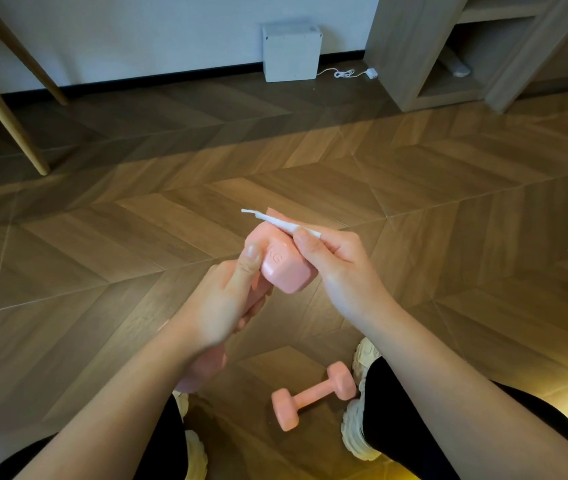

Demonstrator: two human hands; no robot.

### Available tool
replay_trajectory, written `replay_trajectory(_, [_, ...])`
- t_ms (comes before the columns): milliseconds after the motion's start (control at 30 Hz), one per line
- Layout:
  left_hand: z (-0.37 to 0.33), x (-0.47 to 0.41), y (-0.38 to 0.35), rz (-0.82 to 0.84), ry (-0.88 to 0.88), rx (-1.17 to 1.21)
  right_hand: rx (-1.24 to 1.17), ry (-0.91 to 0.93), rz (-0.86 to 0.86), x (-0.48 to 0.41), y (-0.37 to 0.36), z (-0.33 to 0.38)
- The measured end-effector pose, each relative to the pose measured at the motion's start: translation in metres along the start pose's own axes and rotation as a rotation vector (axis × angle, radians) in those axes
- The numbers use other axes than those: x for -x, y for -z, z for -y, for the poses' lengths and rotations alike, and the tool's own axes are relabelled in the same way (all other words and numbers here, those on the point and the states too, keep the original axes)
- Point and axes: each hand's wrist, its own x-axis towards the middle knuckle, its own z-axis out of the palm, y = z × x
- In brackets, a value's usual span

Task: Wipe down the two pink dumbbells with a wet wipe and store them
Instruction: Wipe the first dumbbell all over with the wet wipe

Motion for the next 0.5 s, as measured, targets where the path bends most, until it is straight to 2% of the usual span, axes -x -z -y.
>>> replay_trajectory(100, [0.004, -0.006, 0.000, -0.018, 0.045, -0.016, 0.014, 0.039, 0.019, 0.002, 0.000, 0.000])
replay_trajectory(300, [0.008, -0.011, 0.004, -0.078, 0.078, 0.111, 0.128, 0.093, 0.028, 0.009, 0.004, -0.003])
replay_trajectory(500, [0.009, -0.013, 0.009, -0.079, -0.013, 0.103, 0.116, 0.035, -0.007, 0.005, 0.005, -0.005])
